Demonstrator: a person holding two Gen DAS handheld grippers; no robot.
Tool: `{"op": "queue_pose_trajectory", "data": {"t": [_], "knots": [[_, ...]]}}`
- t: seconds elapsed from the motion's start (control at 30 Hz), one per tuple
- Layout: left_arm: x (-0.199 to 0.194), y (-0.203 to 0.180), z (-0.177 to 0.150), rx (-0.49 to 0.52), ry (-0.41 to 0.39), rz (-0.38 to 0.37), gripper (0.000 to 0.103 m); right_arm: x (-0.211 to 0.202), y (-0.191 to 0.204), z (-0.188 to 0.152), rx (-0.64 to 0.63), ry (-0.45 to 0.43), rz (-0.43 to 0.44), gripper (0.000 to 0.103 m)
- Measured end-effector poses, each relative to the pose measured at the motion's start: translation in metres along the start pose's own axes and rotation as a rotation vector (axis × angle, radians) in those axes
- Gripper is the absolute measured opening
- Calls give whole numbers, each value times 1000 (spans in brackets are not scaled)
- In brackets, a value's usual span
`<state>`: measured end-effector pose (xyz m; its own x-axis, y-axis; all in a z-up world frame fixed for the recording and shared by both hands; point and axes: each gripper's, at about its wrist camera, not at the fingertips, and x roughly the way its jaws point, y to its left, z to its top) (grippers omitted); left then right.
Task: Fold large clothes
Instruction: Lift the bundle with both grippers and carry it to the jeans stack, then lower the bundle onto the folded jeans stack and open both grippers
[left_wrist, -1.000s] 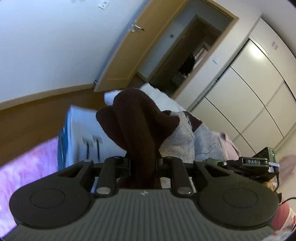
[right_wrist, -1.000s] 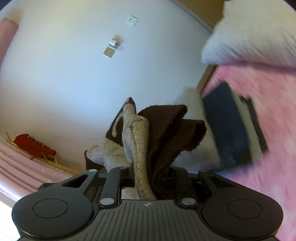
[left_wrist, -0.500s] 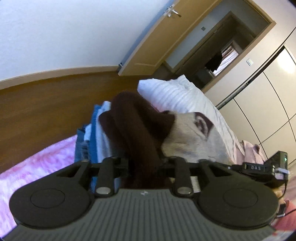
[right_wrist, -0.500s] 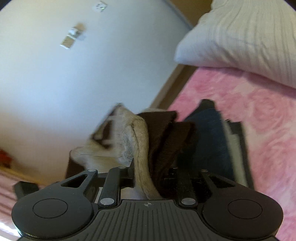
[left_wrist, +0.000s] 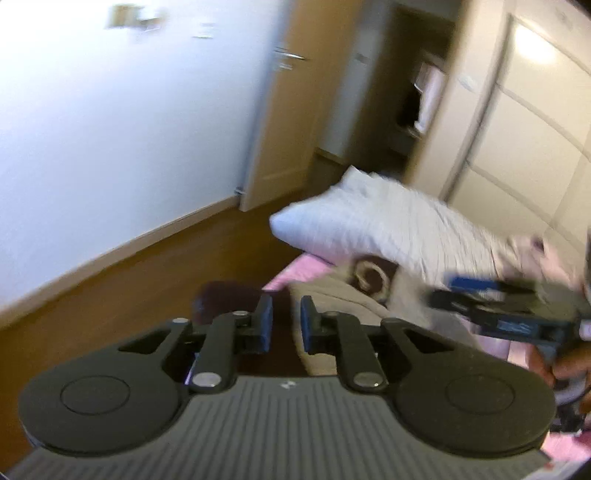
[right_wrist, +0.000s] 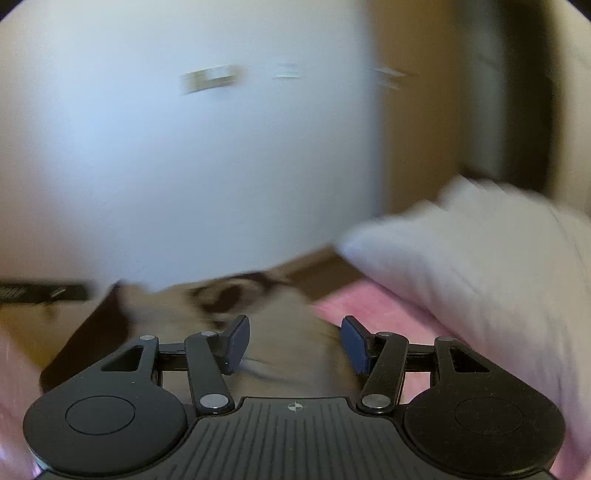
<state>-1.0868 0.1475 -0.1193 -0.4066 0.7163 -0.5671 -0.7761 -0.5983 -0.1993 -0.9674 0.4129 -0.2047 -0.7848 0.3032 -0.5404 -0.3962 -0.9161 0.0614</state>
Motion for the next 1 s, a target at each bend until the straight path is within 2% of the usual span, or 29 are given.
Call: {"op": "queue_pose_trajectory", "data": {"t": [0.07,0.13,0.2,0.3,0.43,0.53,0.6,0.7,0.8,0.9,1.0], "knots": [[27,-9,-1,48,3,60,11,26,13,3,-47,4,13,53],[57,-2,1,19,38,113,12,61,12,0,-34,53,-33,52],[79,8,0,-15,51,119,16,80,-1,-6,40,89,-45,52],[92,12,-5,-5,52,111,19,91,-20,-9,181,126,-60,52],[85,27,-11,-65,41,83,26,92,-27,-10,187,128,-60,53],[68,33,0,-106,63,64,27,73,-25,-4,212,125,-71,53],[52,25,10,-83,74,77,30,42,-19,0,226,120,-92,53],[20,9,12,-39,103,109,31,-4,-5,-2,217,136,-74,53],[-10,-5,2,-74,150,121,41,-39,14,-12,194,172,-56,53],[-30,-23,-16,-94,223,134,43,-63,35,-28,231,236,-50,54],[-51,-40,-32,-100,264,161,46,-80,43,-39,294,265,-73,54]]}}
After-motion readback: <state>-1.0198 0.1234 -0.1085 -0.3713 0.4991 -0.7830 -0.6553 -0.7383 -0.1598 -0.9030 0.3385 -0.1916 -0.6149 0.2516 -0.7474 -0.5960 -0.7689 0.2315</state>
